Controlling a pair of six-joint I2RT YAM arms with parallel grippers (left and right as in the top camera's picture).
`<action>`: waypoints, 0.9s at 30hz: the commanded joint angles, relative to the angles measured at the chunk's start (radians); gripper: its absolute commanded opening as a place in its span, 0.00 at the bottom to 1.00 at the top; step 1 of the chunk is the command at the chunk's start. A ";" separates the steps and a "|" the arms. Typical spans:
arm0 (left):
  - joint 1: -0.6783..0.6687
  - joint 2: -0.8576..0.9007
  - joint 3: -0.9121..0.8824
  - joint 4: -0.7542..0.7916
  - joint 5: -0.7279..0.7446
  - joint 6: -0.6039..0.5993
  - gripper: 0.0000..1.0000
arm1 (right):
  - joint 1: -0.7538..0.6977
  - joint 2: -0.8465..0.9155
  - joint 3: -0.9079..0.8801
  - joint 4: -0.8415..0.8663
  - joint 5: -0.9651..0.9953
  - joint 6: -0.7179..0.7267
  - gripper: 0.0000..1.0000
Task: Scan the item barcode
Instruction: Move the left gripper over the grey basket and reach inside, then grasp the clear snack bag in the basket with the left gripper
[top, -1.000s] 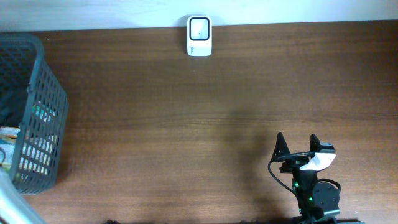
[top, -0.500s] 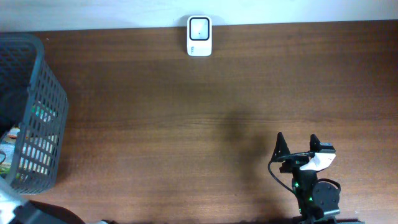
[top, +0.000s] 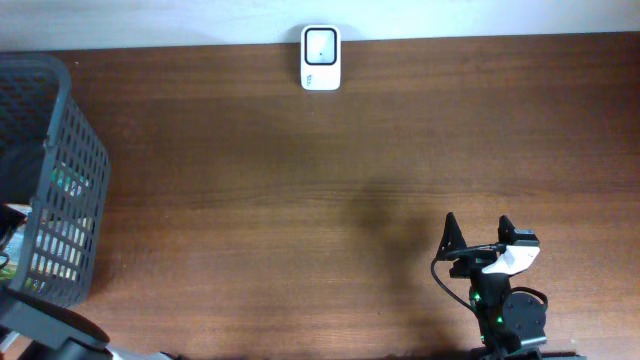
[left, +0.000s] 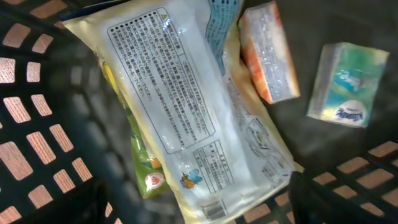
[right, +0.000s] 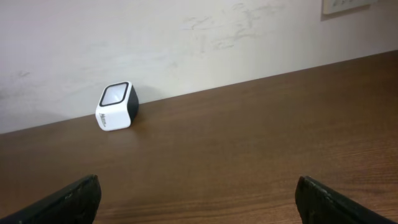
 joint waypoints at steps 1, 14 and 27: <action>0.003 0.036 -0.008 0.000 -0.018 -0.006 0.89 | 0.005 -0.004 -0.005 -0.008 0.005 0.008 0.99; 0.003 0.057 -0.090 0.110 -0.040 -0.010 0.88 | 0.005 -0.004 -0.005 -0.008 0.005 0.008 0.99; -0.007 0.108 -0.095 0.140 -0.041 -0.009 0.88 | 0.005 -0.004 -0.005 -0.008 0.005 0.008 0.99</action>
